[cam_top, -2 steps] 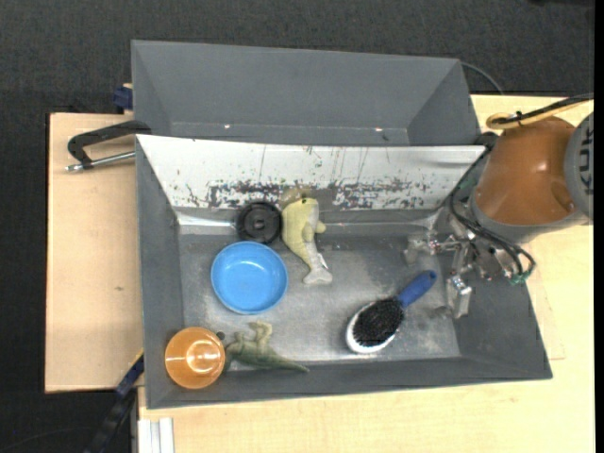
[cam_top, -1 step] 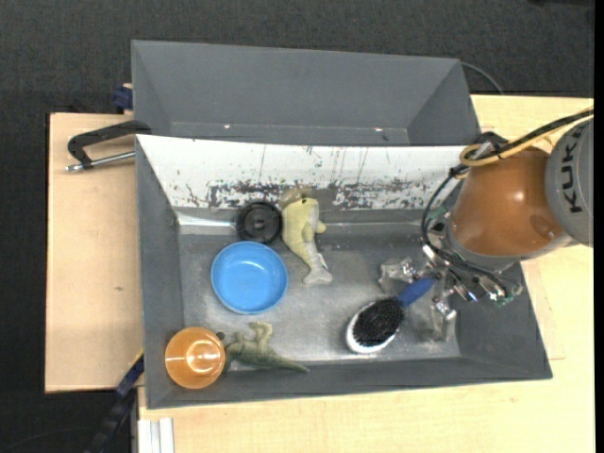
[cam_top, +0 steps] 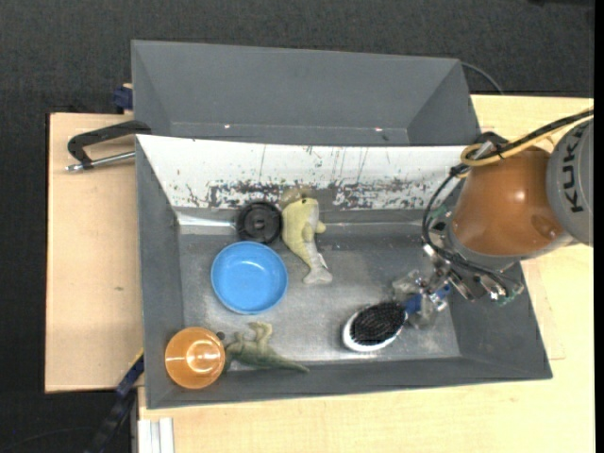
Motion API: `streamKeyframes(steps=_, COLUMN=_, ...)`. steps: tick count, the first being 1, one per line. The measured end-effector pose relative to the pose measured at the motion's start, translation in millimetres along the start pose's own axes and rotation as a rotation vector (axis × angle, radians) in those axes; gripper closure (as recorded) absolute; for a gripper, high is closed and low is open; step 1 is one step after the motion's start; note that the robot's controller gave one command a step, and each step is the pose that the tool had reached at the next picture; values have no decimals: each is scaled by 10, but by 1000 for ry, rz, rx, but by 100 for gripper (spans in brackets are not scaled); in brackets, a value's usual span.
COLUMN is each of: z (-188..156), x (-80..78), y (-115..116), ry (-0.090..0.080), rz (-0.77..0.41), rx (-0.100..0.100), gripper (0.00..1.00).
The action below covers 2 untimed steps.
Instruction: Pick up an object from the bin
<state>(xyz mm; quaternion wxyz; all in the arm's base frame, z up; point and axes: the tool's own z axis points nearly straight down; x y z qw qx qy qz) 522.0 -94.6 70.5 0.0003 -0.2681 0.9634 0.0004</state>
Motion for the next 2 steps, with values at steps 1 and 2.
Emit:
streamKeyframes(steps=1, z=1, x=8, y=231, ry=0, rz=-154, rx=-1, gripper=100)
streamKeyframes(steps=2, z=-1445, x=-191, y=230, ry=-10, rz=-244, rx=9, gripper=100)
